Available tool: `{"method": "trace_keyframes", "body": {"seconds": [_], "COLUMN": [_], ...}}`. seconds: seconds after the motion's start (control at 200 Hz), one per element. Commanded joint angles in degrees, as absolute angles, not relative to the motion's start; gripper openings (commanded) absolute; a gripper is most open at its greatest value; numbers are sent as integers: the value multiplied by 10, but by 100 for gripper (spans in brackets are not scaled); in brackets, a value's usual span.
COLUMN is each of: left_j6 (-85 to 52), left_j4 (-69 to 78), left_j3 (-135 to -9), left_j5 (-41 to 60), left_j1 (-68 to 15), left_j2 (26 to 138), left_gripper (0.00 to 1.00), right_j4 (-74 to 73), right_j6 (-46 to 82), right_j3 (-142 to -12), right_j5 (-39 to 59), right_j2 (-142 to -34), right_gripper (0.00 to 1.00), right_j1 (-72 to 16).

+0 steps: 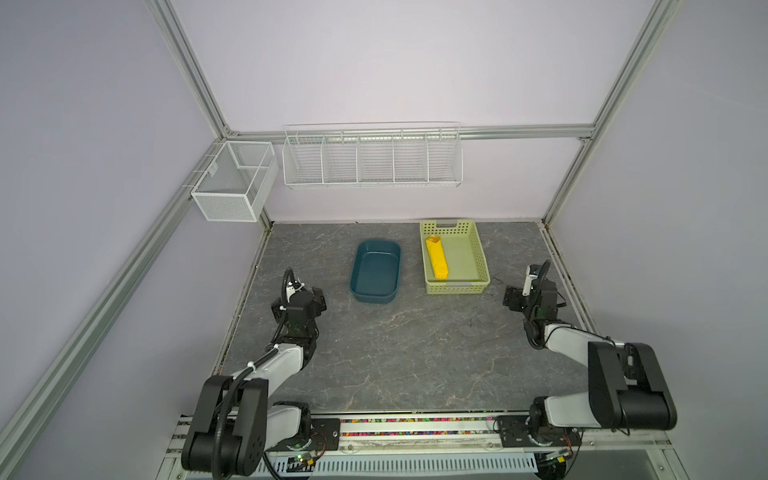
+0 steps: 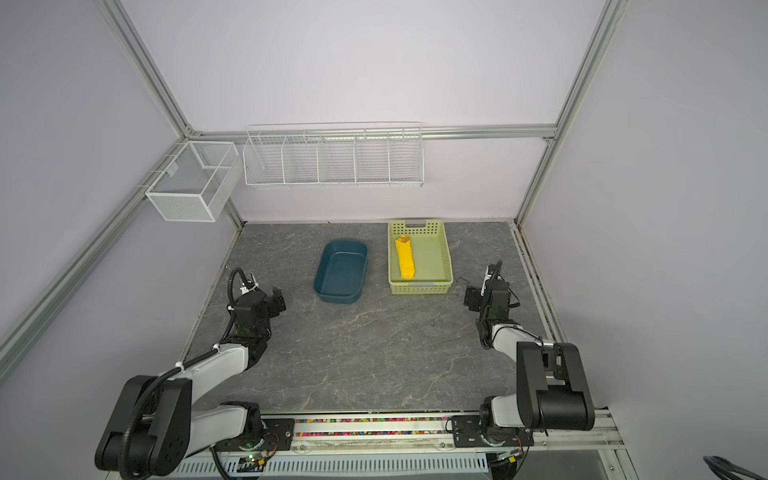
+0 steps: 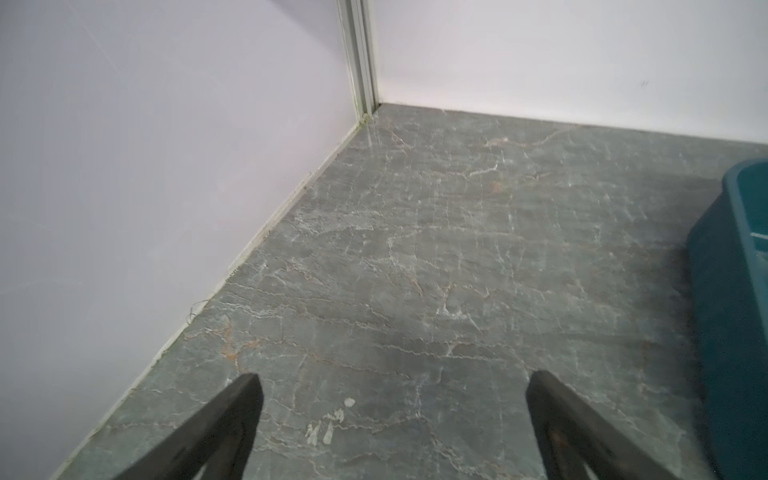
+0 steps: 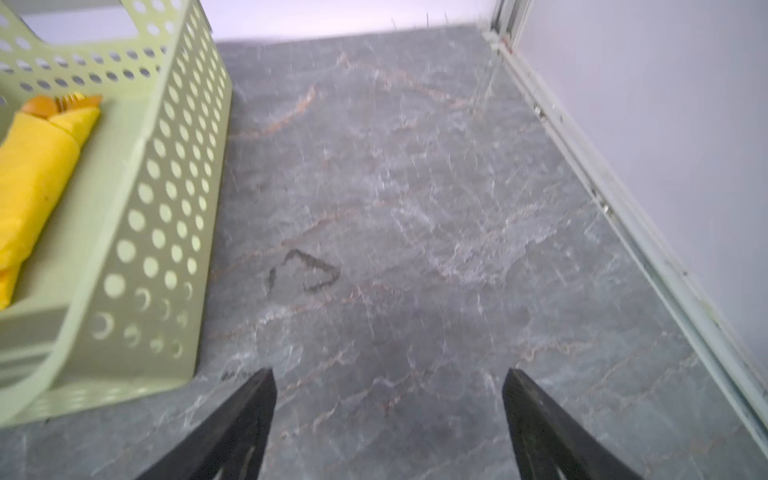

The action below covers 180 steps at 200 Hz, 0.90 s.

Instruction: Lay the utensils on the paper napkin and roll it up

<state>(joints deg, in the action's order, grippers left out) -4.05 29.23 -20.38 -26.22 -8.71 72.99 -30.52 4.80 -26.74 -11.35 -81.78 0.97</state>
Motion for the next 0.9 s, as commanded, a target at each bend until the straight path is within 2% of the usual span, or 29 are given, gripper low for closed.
{"method": "trace_keyframes", "body": {"seconds": [0.0, 0.1, 0.275, 0.38, 0.895], "left_j6": [-8, 8, 17, 0, 3], "left_j4": [437, 475, 559, 500, 527], "left_j3": [-200, -207, -208, -228, -220], "left_j5": [-218, -199, -146, -139, -140], "left_j1": [-80, -77, -58, -48, -46], "left_j2": [761, 808, 892, 882, 889], "left_gripper": [100, 100, 99, 99, 99], "right_j4": [-447, -539, -515, -513, -503], "right_j6": [12, 0, -3, -6, -10], "right_j3": [-231, -204, -211, -213, -216], "right_j5": [-111, -91, -96, -100, -100], "right_j2": [-843, -883, -877, -877, -876], "right_gripper": [89, 89, 88, 88, 88], "right_j1": [5, 4, -1, -4, -8]}}
